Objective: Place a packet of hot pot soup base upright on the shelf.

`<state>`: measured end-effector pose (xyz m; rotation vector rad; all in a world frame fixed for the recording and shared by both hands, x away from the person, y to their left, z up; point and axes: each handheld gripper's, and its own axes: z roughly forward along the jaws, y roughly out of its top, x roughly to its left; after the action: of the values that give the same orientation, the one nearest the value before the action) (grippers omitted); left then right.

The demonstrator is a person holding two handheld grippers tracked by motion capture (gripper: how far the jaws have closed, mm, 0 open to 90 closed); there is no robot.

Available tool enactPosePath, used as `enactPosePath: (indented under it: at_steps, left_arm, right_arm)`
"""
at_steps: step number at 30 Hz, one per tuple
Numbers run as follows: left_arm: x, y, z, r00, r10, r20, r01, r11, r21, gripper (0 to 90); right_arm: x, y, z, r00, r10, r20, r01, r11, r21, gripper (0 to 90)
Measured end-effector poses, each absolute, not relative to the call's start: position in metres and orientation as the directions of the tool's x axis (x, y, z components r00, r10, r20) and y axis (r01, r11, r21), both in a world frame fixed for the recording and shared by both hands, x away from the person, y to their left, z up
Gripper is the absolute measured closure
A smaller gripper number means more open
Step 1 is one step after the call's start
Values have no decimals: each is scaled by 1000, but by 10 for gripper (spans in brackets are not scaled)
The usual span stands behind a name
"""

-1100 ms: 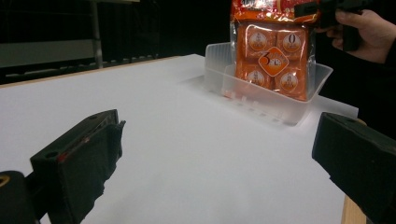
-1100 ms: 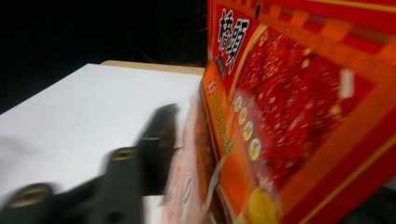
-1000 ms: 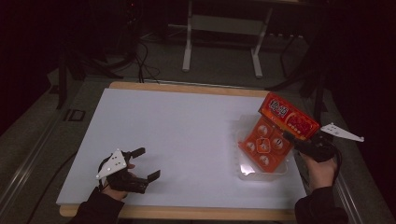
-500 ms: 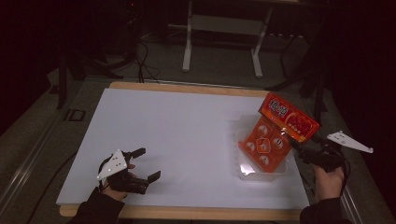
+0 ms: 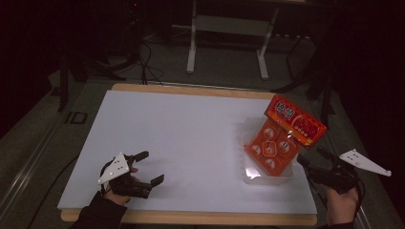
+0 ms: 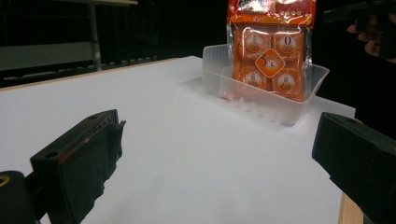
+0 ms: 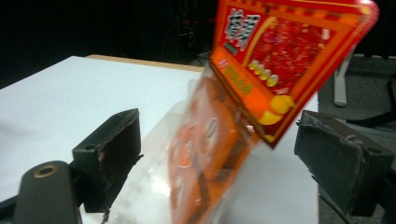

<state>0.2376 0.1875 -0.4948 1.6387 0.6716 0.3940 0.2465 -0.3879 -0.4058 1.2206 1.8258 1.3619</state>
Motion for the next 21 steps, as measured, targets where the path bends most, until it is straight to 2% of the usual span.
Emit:
enactPosePath:
  at_steps: [8, 21]
  left_arm:
    - [237, 187, -495, 772, 625, -117, 204, -69, 977, 18]
    - [237, 188, -494, 775, 621, -119, 204, -67, 977, 18]
  right_arm:
    - [233, -368, -396, -499, 863, 82, 304, 86, 949, 145]
    - [236, -332, -393, -599, 798, 67, 275, 127, 953, 145]
